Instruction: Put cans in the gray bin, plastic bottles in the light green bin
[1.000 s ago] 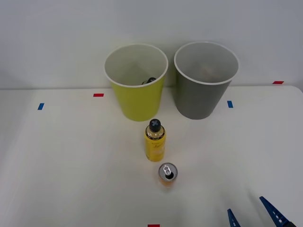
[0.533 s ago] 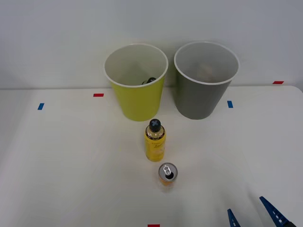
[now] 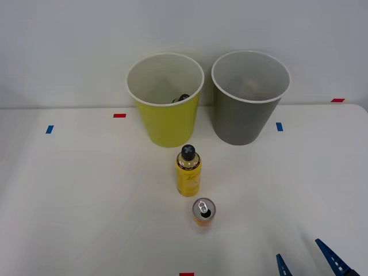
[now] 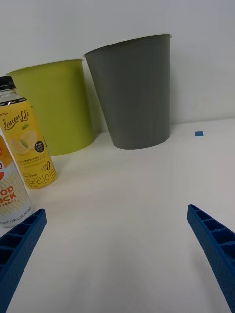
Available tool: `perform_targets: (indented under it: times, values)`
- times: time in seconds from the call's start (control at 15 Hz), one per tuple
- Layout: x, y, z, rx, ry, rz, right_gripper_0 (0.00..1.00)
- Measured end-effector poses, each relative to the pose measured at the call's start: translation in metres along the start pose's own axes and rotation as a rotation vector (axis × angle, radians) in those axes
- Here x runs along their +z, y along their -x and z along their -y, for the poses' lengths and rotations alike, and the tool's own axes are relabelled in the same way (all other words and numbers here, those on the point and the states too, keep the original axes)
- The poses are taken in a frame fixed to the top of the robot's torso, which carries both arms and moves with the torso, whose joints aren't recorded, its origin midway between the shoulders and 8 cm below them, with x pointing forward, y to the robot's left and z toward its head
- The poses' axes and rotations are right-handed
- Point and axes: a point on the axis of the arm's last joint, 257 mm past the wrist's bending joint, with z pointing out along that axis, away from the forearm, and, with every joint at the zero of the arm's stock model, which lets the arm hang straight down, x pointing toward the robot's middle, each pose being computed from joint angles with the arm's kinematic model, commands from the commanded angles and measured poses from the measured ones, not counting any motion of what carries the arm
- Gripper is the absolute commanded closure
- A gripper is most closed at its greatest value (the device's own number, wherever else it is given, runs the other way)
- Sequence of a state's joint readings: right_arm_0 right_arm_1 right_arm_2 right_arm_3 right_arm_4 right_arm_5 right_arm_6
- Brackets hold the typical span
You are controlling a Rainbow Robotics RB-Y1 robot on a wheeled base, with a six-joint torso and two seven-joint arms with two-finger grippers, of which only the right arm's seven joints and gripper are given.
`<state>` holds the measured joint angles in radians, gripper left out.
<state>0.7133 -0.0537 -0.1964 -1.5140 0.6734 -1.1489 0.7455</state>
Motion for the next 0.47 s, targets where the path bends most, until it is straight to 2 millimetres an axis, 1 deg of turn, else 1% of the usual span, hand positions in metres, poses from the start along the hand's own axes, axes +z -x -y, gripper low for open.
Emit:
perform_targets:
  times: [0.47]
  values:
    - [0.0000,0.0000,0.0000,0.000,0.000,0.000,0.00]
